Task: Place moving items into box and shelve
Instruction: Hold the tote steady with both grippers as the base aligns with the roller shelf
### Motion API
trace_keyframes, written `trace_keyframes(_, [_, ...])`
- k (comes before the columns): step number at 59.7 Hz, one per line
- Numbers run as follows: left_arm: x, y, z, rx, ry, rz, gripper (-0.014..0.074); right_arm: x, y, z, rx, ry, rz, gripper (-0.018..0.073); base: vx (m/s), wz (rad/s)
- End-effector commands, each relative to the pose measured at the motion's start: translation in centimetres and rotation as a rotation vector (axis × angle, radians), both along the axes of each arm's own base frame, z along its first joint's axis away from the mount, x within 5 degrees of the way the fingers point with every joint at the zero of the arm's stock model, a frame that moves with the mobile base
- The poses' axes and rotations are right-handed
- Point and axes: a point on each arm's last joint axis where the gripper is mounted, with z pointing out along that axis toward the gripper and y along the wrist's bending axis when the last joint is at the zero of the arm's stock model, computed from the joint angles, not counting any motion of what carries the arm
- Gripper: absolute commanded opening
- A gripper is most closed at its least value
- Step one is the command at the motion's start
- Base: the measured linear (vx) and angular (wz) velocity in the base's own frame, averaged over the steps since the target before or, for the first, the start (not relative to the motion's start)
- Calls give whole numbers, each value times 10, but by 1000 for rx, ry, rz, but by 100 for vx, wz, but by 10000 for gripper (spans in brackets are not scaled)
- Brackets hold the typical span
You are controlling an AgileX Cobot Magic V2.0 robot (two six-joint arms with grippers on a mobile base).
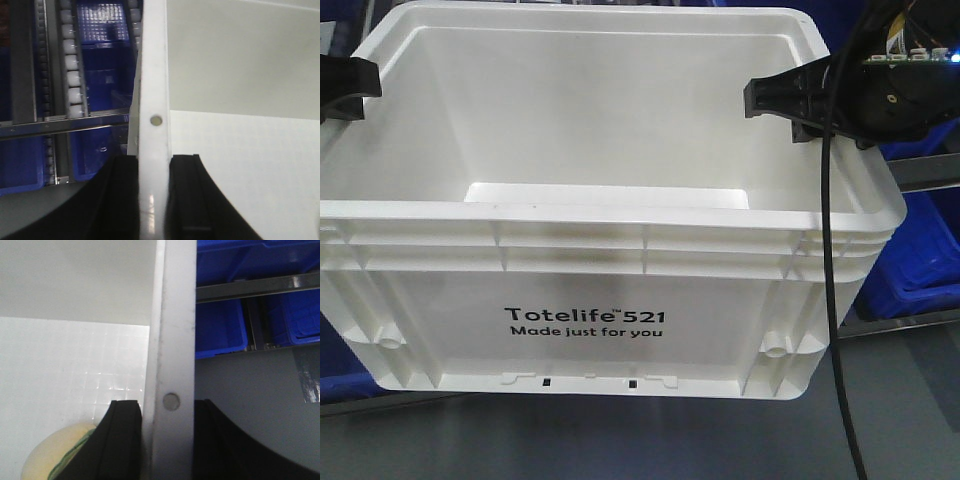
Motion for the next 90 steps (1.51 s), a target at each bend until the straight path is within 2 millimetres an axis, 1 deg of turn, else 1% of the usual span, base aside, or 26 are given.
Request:
trace_keyframes(1, [-4,2,31,-13,-210,-18,158,-3,-11,30,-23,-176,14,137,6,43])
trace_keyframes(45, [-5,3,31,-13,-211,-18,158,-3,-11,30,-23,-176,14,137,8,28])
trace_keyframes(70, [-5,3,31,-13,-211,-18,158,-3,-11,30,-23,-176,14,137,9,10])
trace_keyframes(90, [-5,3,31,-13,-211,-18,158,-3,-11,30,-23,-176,14,137,12,-5])
